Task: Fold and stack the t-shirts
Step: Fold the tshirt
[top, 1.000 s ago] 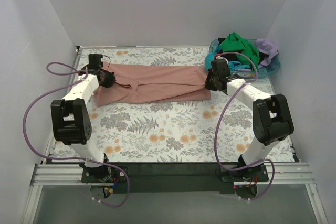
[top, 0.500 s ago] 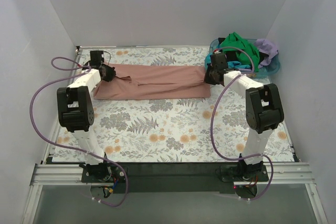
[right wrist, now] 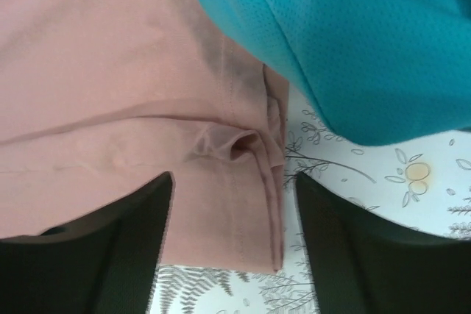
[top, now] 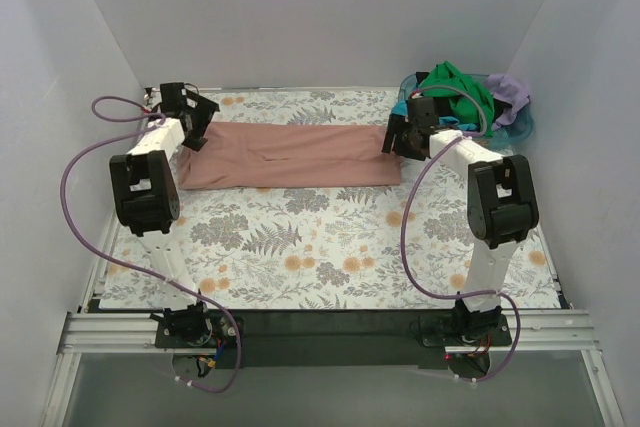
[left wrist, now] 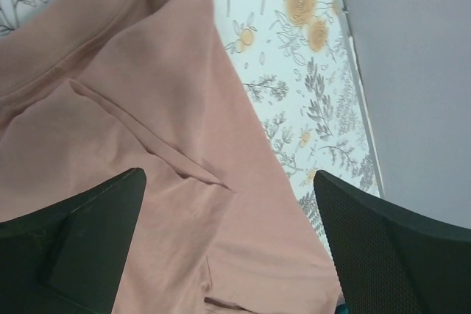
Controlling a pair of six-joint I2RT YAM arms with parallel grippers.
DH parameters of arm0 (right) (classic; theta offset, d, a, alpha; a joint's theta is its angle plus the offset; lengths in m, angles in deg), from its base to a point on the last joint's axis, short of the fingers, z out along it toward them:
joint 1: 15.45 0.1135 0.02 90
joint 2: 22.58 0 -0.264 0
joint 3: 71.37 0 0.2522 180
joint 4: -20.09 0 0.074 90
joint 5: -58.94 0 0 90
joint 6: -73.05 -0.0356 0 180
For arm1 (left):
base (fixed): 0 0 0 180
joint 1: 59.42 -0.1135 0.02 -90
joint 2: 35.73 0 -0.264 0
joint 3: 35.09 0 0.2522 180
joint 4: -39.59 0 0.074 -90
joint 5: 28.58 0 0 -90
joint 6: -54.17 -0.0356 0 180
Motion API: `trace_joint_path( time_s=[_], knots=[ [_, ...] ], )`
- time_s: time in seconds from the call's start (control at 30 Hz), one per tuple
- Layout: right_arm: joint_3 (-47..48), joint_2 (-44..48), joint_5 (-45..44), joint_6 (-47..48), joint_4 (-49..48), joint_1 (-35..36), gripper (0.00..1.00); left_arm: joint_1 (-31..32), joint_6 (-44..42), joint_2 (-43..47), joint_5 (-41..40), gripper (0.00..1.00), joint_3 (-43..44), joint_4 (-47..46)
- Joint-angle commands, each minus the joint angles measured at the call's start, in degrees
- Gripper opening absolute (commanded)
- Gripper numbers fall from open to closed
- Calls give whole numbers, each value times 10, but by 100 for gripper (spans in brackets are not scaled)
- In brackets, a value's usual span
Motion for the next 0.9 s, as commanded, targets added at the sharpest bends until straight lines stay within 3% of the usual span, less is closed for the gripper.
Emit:
trace_joint_path(
  time_s=[0.0, 0.07, 0.2, 0.4, 0.57, 0.67, 0.77, 0.87],
  knots=[
    [-4, 57, 27, 17, -4, 0, 81, -5, -23, 21, 32, 98, 41, 37],
    [-18, 79, 38, 26, -8, 7, 98, -3, -30, 41, 72, 98, 25, 36],
    [-32, 92, 60, 57, -21, 40, 98, 10, -28, 84, 78, 98, -46, 35],
    [41, 11, 67, 77, -24, 62, 98, 14, -32, 87, 62, 98, -111, 27],
    [220, -138, 101, 153, 2, 62, 98, 13, -48, -13, 77, 98, -66, 60],
    [277, -198, 115, 170, 41, 63, 98, 13, -59, -76, 76, 98, -9, 89],
    [250, -205, 108, 162, 51, 63, 98, 13, -73, -128, 84, 98, 47, 105],
    [156, -164, 126, 133, 43, 66, 99, 14, -83, -159, 86, 98, 103, 117]
  ],
)
